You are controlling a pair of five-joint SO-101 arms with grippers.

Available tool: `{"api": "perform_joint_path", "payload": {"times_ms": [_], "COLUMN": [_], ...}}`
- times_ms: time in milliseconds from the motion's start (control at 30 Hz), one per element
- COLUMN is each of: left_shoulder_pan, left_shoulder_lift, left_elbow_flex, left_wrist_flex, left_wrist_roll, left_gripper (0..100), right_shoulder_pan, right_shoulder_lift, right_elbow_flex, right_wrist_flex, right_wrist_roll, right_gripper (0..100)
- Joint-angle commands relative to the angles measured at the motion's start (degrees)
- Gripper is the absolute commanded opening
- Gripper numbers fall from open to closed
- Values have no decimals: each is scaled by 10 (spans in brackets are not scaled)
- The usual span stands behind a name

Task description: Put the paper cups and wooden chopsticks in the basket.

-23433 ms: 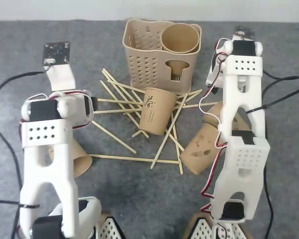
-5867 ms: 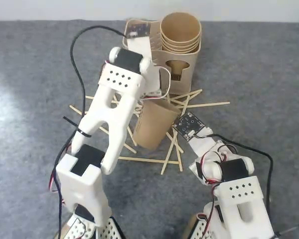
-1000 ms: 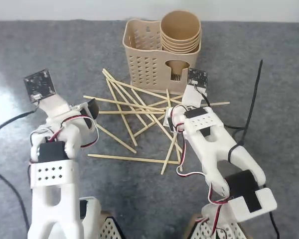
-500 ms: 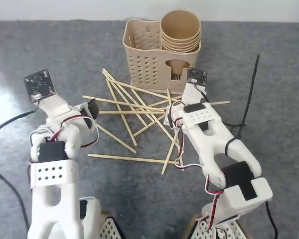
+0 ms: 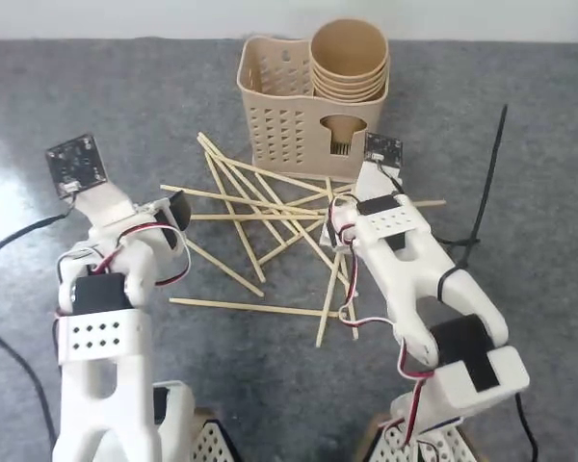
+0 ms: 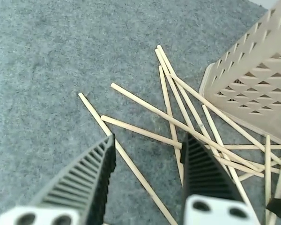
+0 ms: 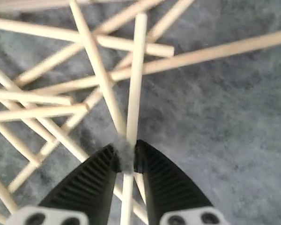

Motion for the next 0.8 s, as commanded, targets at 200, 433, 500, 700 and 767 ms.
{"api": "perform_joint_path", "payload": {"times_ms": [200, 433, 500, 700, 767], "left_shoulder_pan": [0, 2, 13, 24, 22], "left_shoulder_lift": [2, 4, 4, 4, 4], "left_elbow_flex": [20, 21, 21, 29, 34], "left_wrist_flex": [-40, -42, -43, -44, -53], "left_wrist_roll": [-4, -4, -4, -4, -4], "left_gripper": [212, 213, 213, 213, 213], "right_shoulder_pan": [78, 104, 102, 73, 52], "right_shoulder_lift": [-290, -627, -702, -720, -681], "right_elbow_flex": [48, 106, 105, 105, 105], "right_wrist_flex": [74, 73, 58, -178, -264], "right_wrist_roll": [59, 168, 192, 263, 292], "right_gripper": [6, 6, 6, 6, 6]}}
